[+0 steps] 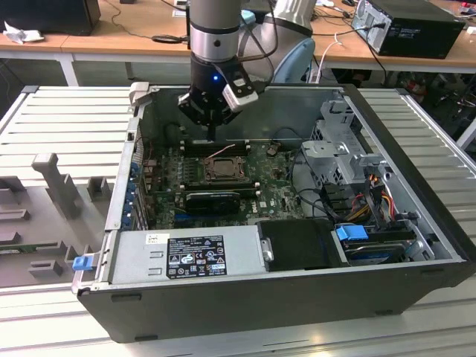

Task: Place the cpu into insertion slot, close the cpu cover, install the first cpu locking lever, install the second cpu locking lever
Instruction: 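Install the first cpu locking lever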

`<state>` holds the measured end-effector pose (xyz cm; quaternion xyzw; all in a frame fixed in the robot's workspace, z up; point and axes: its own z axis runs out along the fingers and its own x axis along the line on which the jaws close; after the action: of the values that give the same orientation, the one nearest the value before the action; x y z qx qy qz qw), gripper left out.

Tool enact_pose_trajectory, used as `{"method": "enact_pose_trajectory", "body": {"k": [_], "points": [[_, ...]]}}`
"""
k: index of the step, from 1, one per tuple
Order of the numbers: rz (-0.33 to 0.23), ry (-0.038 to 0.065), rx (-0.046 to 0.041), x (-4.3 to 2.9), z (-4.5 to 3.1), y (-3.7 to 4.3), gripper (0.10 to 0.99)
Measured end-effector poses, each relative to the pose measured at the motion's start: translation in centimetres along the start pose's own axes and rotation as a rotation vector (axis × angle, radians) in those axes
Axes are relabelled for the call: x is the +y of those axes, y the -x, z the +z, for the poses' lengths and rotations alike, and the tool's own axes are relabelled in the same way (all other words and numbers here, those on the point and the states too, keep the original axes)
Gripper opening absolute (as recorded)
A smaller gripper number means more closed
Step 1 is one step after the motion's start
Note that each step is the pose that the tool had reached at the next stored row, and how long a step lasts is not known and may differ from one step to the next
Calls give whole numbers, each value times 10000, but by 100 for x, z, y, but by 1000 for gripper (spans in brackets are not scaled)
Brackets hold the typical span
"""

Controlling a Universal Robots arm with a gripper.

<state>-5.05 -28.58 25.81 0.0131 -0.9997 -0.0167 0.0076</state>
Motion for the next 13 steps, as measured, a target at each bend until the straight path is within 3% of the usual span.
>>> {"method": "enact_pose_trajectory", "body": {"k": [1, 2, 3, 4, 8, 13], "points": [[1, -1, 2, -1, 1, 46, 106], [1, 21, 7, -6, 2, 142, 106], [-2, 100, 4, -9, 4, 149, 106], [-1, 112, 1, -9, 8, 150, 106], [5, 112, -24, -12, 79, 158, 106], [4, 141, -25, 15, 182, 245, 106]]}}
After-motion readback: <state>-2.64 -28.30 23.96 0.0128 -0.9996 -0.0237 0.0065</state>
